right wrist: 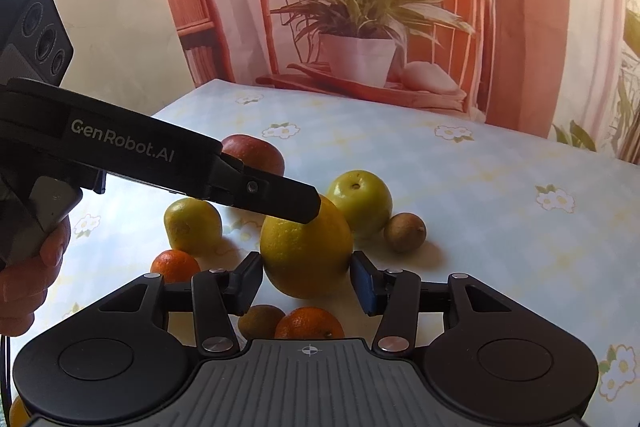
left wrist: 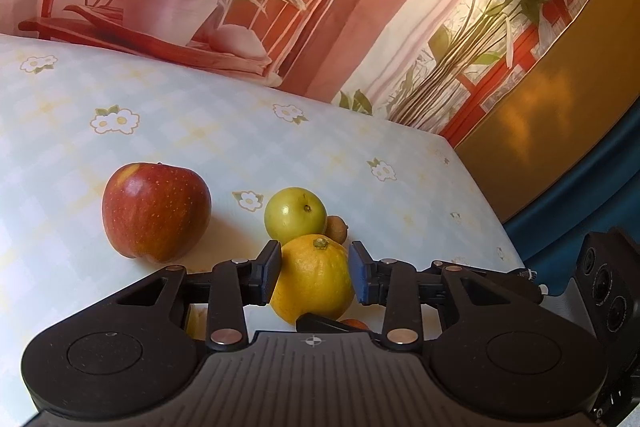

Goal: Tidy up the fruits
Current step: 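Close both grippers on the yellow grapefruit and lift it, then carry the grapefruit with both grippers over the white plate and lower it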

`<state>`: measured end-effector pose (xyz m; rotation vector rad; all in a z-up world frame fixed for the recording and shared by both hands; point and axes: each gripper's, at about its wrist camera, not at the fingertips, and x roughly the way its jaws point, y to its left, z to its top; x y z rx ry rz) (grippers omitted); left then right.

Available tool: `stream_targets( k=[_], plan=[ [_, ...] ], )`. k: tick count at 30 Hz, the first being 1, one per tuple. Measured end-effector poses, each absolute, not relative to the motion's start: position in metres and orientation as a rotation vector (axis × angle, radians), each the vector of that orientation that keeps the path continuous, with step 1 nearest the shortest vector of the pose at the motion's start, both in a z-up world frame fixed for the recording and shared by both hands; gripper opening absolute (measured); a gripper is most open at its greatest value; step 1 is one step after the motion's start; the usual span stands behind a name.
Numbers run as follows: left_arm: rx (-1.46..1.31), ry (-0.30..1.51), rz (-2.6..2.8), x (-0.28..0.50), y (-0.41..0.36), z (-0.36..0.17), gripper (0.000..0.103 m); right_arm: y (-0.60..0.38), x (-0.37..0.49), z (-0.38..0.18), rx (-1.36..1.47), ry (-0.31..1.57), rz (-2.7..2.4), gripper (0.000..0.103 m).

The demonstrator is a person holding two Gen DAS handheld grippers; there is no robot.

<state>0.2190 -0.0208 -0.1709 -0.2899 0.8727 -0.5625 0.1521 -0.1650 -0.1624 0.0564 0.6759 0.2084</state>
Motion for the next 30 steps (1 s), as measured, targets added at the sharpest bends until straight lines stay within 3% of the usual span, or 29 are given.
stream_targets(
  k=[13,21,30],
  plan=[
    [-0.252,0.879,-0.612,0.158,-0.003,-0.139,0.039,-0.136,0.098,-0.126,0.053,0.742,0.261,0.044],
    [-0.263,0.98,-0.632,0.128,0.009,-0.155,0.039,-0.117,0.072,-0.135,0.096,0.892,0.283,0.044],
    [-0.262,0.988,-0.602,0.113,0.023,-0.161,0.039,-0.099,0.069,-0.143,0.11,0.917,0.301,0.044]
  ],
)
